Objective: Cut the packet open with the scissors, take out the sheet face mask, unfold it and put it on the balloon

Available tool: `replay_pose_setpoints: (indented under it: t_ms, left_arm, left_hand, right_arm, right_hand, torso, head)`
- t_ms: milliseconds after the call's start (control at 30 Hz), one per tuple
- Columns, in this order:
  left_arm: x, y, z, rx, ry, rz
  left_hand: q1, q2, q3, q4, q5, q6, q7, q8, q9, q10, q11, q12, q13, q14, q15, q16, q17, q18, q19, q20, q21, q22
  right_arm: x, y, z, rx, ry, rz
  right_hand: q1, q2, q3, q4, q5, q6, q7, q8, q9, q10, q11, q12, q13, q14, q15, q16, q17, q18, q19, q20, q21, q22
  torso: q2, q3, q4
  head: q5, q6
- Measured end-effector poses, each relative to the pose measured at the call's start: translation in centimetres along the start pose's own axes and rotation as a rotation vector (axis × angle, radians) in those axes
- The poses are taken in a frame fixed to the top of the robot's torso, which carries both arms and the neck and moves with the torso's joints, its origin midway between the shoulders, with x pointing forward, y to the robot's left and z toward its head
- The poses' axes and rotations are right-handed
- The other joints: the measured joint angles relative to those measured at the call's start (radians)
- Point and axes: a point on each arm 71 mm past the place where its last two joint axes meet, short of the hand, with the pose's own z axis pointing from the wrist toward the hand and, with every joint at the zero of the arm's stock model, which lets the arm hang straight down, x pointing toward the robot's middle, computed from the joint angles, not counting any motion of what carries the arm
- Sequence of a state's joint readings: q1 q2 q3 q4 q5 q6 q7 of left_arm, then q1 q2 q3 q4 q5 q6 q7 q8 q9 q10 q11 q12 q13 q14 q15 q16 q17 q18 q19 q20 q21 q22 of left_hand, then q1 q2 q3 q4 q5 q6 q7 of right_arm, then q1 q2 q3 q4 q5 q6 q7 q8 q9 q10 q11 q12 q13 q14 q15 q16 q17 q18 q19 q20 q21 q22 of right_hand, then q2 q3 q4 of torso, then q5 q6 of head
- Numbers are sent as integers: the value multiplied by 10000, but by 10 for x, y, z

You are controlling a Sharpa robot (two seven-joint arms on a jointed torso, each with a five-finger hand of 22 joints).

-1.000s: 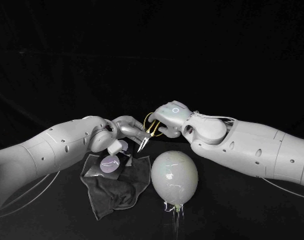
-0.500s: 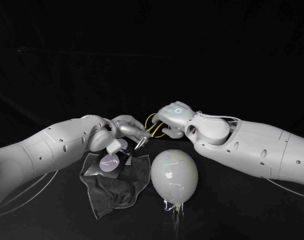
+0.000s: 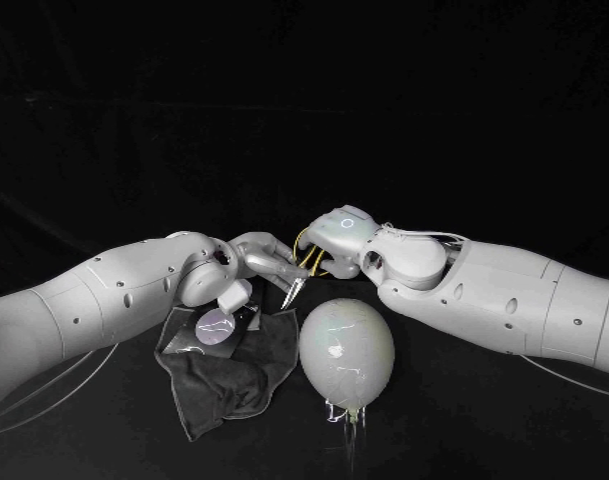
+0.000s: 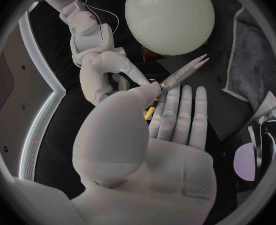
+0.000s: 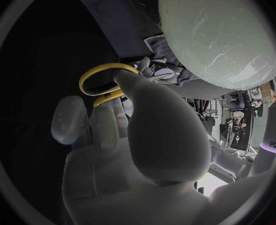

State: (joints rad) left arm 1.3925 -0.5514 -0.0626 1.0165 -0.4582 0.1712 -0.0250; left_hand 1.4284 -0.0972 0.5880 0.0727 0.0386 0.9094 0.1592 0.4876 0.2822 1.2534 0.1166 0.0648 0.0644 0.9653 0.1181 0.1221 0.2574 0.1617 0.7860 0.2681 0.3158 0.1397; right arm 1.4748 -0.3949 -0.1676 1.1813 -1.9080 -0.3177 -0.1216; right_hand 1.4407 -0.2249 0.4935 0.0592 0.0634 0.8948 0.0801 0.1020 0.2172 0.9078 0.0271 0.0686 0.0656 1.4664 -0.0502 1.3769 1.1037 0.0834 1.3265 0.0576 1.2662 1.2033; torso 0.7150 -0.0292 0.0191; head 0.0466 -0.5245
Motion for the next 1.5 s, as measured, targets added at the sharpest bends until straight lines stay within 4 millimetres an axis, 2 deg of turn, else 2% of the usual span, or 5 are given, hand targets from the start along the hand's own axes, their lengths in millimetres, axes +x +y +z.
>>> replay_pose_setpoints:
  t_ms: [300, 433, 600, 1067, 1500]
  left_arm:
    - [1, -2, 1, 63, -124, -107]
    - [1, -4, 2, 134, -185, -163]
    - [1, -5, 2, 219, -181, -203]
    - [6, -15, 0, 475, 89, -315]
    - [-1, -24, -8, 450, 307, -149]
  left_hand:
    - [-36, 35, 0, -55, 40, -44, 17, 47, 0, 1, 0, 3, 4, 0, 0, 0, 13, -4, 0, 0, 0, -9]
    - [-37, 34, 0, -55, 40, -64, -1, 48, 0, 0, 0, 2, 5, 0, 0, 0, 14, -6, 41, 40, -38, -10]
    - [-104, 99, 0, -55, 39, -132, 36, 114, 0, 4, -4, -1, 11, 102, 1, 0, 47, -7, 40, 40, -38, -10]
    - [-106, 98, -69, -125, 28, -278, 112, 178, 785, 130, -55, 0, 53, 162, -54, 46, 88, -11, 75, 74, -38, -23]
    - [-76, 129, -69, -125, 15, -306, 139, 180, 796, 147, -34, 0, 53, 162, -52, 46, 97, -12, 74, 74, -39, -32]
  right_arm:
    - [2, -3, 1, 47, 288, -59]
    - [4, -5, 1, 51, 438, -100]
    - [6, -8, 1, 22, 580, -135]
    - [8, -10, 2, -109, 838, -134]
    - [4, -10, 3, -178, 550, 6]
  right_hand:
    - [-44, 44, 32, -32, -34, 103, -21, 0, 26, 194, 0, 9, 1, -1, 0, -43, -28, -1, -72, 0, -19, -26]
    - [-103, 103, 365, -95, -52, 409, 176, 178, 102, 787, 137, 224, 29, -3, 6, -60, -51, -1, -69, 2, -61, 57]
    - [-307, 303, 895, 32, -62, 831, 324, 390, 232, 1612, 393, 325, -8, -15, 417, -116, -183, -4, -15, 201, -64, 157]
    - [-595, 490, 1095, 123, -114, 1185, 396, 671, 471, 2117, 827, 292, 4, -14, 417, -72, -87, -4, 434, 286, 485, 832]
    - [-720, 614, 799, 87, -139, 1572, 224, 1066, 802, 2297, 846, 1135, 419, 1, 140, -73, -159, -5, 709, 155, 871, 1050]
  torso:
    - [15, 4, -20]
    - [23, 7, -46]
    - [40, 17, -53]
    - [75, 57, -68]
    - [93, 76, -104]
  head:
    - [15, 19]
    - [22, 37]
    - [-2, 63]
    - [177, 12]
    - [161, 66]
